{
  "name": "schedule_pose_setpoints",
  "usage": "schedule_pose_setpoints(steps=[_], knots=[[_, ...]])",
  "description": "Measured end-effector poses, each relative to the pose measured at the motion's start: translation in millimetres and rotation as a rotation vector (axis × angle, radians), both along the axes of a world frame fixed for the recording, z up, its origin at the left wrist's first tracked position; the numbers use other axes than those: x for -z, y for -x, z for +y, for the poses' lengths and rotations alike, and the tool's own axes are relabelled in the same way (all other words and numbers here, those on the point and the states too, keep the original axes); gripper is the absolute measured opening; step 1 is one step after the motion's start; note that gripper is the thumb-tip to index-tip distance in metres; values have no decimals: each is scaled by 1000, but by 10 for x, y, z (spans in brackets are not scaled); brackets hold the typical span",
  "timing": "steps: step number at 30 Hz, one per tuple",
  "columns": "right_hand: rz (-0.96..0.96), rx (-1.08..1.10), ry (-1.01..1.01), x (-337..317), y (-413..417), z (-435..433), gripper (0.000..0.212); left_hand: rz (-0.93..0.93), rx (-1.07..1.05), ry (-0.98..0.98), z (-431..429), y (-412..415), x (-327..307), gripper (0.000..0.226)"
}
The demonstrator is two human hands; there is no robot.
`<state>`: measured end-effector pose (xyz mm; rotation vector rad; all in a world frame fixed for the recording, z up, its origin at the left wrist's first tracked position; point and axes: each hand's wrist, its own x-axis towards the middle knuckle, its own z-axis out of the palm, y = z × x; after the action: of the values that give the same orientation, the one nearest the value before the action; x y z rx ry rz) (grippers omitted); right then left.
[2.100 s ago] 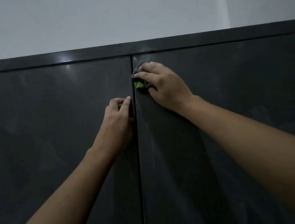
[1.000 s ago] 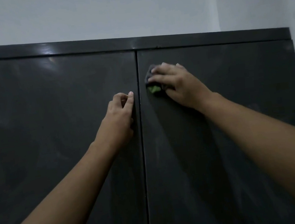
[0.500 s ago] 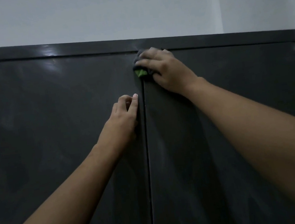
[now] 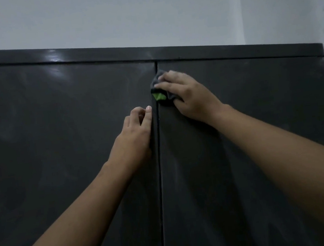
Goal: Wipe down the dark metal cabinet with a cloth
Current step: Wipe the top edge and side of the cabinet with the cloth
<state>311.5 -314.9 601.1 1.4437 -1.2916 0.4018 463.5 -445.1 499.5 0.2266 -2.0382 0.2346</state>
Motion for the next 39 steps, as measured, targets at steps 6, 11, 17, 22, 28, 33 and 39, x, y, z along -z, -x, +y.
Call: schedule_pose_setpoints(steps=[6, 11, 17, 22, 28, 33, 39], knots=[[-10, 13, -157, 1030, 117, 274, 51, 28, 29, -48, 36, -10, 18, 94], [200, 13, -278, 1999, 217, 253, 48, 33, -79, -21, 159, 74, 74, 89], [437, 60, -359, 1840, 268, 276, 45, 63, -148, -48, 258, 161, 105, 88], [-48, 20, 26, 1522, 172, 319, 48, 106, -122, -85, 230, 171, 150, 87], [43, 97, -222, 1893, 257, 546, 58, 187, -38, -124, 699, 321, 189, 64], [-55, -75, 14, 1902, 540, 829, 39, 129, 77, -261, 1151, 607, 347, 29], [-32, -183, 116, 1834, 714, 1026, 20, 246, 275, -465, 1386, 814, 642, 30]])
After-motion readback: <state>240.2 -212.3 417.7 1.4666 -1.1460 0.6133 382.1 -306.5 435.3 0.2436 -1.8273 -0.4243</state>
